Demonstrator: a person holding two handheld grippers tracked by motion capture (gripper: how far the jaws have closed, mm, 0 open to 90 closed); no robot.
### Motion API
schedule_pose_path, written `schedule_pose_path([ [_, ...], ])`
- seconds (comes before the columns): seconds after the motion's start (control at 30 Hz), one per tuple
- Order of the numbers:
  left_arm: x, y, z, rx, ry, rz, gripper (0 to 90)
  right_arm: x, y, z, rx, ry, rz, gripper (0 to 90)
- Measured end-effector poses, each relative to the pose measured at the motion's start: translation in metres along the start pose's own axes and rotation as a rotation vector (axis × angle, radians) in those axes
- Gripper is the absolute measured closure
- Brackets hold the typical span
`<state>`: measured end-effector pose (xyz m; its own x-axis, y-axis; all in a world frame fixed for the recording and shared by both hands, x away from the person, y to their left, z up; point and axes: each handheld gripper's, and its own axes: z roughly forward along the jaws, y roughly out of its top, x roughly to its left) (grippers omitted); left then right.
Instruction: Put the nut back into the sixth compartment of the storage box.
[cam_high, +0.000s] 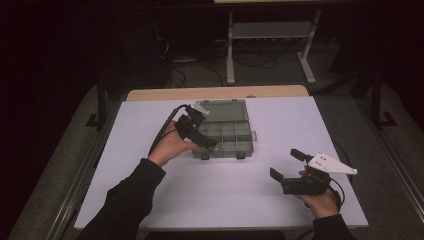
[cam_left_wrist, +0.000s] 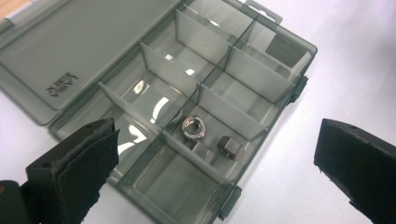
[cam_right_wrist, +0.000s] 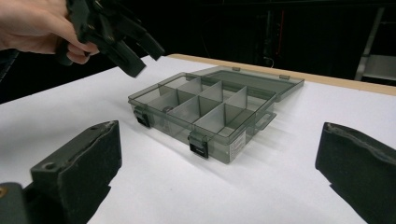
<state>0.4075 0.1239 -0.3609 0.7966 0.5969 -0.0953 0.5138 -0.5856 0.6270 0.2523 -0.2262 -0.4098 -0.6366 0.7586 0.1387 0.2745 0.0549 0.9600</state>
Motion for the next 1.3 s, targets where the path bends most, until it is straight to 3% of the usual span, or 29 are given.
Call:
schedule_pose_path([
  [0.17, 0.002, -0.013, -0.015, -0.078, 0.006, -0.018, 0.0, 0.000, 0.000, 0.002, 0.002, 0.003, 0.009, 0.0],
  [0.4, -0.002, -0.033, -0.035, -0.172, 0.007, 0.008, 0.0, 0.000, 0.000, 0.002, 0.007, 0.001, 0.007, 0.0],
  [0.67, -0.008, -0.060, -0.056, -0.303, 0.032, -0.007, 0.0, 0.001, -0.001, 0.003, 0.013, 0.003, 0.005, 0.0],
  [0.97, -0.010, -0.098, -0.075, -0.434, 0.073, -0.033, 0.0, 0.002, 0.000, 0.004, 0.017, 0.009, -0.003, 0.0],
  [1.3, -0.020, -0.147, -0.092, -0.532, 0.099, -0.064, 0.0, 0.004, 0.000, 0.005, 0.017, 0.009, -0.008, 0.0],
])
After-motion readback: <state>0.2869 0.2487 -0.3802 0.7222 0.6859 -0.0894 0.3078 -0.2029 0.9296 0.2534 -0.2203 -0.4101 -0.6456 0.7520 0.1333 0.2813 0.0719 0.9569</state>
